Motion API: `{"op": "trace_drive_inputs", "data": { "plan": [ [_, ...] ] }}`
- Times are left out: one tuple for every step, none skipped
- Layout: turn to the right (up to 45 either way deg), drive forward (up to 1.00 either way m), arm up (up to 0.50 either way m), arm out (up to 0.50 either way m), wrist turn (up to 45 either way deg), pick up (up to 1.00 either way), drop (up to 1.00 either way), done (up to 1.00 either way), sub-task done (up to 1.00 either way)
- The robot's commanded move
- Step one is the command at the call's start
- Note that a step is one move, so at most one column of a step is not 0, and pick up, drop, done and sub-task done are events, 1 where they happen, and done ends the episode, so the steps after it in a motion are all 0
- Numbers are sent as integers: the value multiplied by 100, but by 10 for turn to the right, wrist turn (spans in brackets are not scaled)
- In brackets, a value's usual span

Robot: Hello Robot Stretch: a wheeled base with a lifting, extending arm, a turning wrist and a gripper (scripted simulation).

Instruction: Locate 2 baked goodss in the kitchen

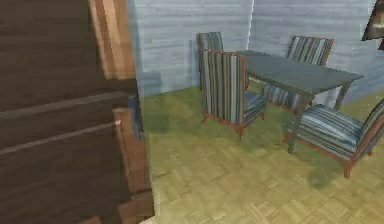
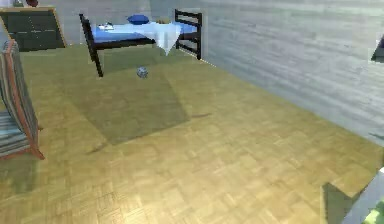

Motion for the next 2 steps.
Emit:
{"op": "trace_drive_inputs", "data": {
  "plan": [
    [-360, 0, 0, 0, 0, 0, 0, 0, 0],
    [0, 40, 0, 0, 0, 0, 0, 0, 0]
  ]
}}
